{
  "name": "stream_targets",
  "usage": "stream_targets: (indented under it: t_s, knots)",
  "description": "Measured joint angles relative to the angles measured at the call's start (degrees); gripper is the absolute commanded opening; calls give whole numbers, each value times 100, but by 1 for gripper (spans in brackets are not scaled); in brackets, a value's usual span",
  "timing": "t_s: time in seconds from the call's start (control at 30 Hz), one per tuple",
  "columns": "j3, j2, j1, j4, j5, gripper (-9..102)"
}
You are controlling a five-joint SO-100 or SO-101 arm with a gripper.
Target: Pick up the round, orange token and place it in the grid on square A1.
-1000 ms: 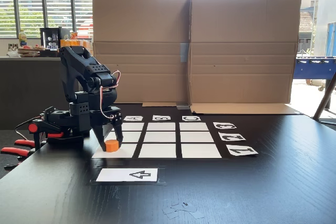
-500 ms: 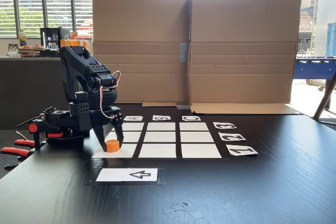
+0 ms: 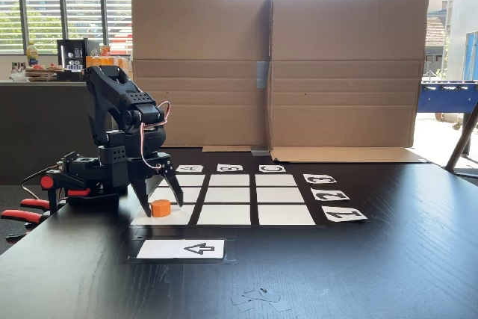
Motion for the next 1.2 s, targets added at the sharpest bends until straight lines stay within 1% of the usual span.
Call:
stream_targets:
  t_s: [0.3, 0.57, 0.87, 1.2]
  knots:
    - [-44, 0, 519, -677, -141, 36]
    - [-448, 492, 870, -809, -167, 36]
    - [-747, 1679, 1354, -809, -62, 36]
    - [-765, 3410, 2285, -800, -62, 36]
